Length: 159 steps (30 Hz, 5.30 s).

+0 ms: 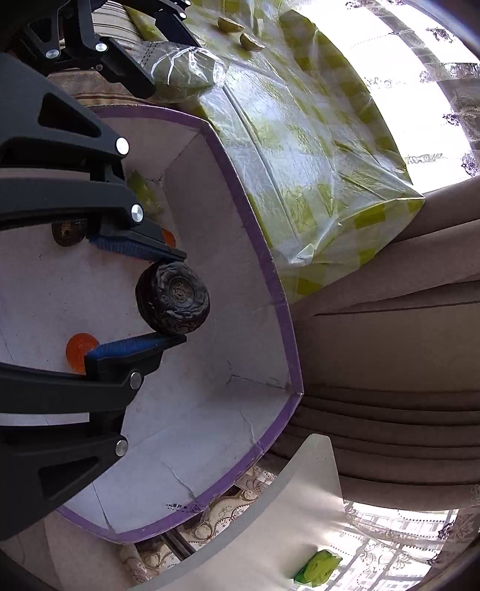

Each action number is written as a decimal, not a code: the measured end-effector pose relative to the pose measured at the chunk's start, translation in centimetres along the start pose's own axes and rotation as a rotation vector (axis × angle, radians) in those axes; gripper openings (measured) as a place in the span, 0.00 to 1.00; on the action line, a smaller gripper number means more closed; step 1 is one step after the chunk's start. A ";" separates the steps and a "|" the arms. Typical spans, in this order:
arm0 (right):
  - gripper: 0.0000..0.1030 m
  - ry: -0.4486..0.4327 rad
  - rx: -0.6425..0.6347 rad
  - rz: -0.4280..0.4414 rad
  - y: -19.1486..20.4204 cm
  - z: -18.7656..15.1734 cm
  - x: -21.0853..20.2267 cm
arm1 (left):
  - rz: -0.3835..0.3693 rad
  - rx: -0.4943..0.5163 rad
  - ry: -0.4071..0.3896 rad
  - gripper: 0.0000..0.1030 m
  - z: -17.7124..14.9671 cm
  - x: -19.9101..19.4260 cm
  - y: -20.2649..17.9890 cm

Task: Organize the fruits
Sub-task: 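Carry the cabbage in the left tool while the right carries the date over the box, then open the right tool to drop the date while the left releases the cabbage into the box, then move both tools back over the tablecloth toward the wrapped halved fruits, then grasp a plastic-wrapped halved pear with the left tool while the right grasps another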

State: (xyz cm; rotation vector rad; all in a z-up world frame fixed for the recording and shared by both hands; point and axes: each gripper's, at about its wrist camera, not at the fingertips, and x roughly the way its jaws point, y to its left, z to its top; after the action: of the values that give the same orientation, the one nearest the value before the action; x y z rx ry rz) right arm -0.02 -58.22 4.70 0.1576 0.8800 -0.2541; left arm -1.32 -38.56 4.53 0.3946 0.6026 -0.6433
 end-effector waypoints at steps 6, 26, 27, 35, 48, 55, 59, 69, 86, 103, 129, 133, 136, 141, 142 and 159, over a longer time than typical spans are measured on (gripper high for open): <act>0.37 0.093 -0.095 -0.053 0.2 -1.0 1.9 | -0.103 0.112 0.092 0.61 -0.4 2.3 -3.6; 0.37 0.271 -0.208 -0.139 0.3 -3.0 6.2 | -0.173 0.265 0.369 0.61 -2.2 8.5 -7.8; 0.37 0.278 -0.208 -0.141 0.3 -3.0 6.3 | -0.159 0.279 0.376 0.61 -2.3 8.6 -8.0; 0.37 0.338 -0.232 -0.163 0.2 -3.3 7.8 | -0.105 0.315 0.403 0.62 -2.7 9.4 -8.3; 0.53 0.347 -0.257 -0.195 0.6 -3.3 8.2 | -0.114 0.317 0.405 0.69 -2.6 10.4 -9.3; 0.65 0.310 -0.252 -0.205 0.7 -3.0 7.8 | -0.129 0.308 0.389 0.70 -2.8 9.4 -9.4; 0.73 0.256 -0.245 -0.227 0.8 -2.7 6.7 | -0.138 0.280 0.334 0.70 -2.5 8.2 -8.9; 0.84 0.089 -0.199 -0.293 0.9 -1.2 2.7 | -0.134 0.128 0.163 0.73 -1.2 4.4 -5.5; 0.84 -0.051 -0.209 -0.276 4.1 1.5 -0.6 | -0.040 -0.103 0.005 0.73 1.0 1.3 2.9; 0.85 -0.170 -0.189 0.071 16.2 4.0 -0.6 | 0.179 -0.397 -0.056 0.73 -1.1 -1.5 19.0; 0.85 -0.121 -0.277 0.317 30.5 4.4 3.5 | 0.407 -0.848 0.077 0.81 -9.8 -3.0 40.9; 0.85 -0.109 -0.296 0.332 32.1 4.7 4.1 | 0.403 -0.861 0.106 0.81 -10.1 -2.0 41.8; 0.85 -0.104 -0.315 0.342 33.3 4.8 4.4 | 0.412 -0.857 0.122 0.81 -10.1 -1.3 42.3; 0.85 -0.091 -0.344 0.349 34.9 4.7 4.9 | 0.416 -0.863 0.144 0.81 -10.2 -0.2 43.5; 0.85 -0.088 -0.346 0.348 35.1 4.7 5.0 | 0.416 -0.864 0.145 0.80 -10.3 -0.1 43.7; 0.85 -0.027 -0.383 0.341 38.7 5.3 7.2 | 0.440 -0.906 0.121 0.62 -11.9 -1.0 44.3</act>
State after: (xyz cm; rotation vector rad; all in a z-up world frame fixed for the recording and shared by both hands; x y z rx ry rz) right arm 19.25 -23.53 3.67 -0.0536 0.8450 0.2307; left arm 22.51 0.67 3.08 -0.2878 0.8238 0.1087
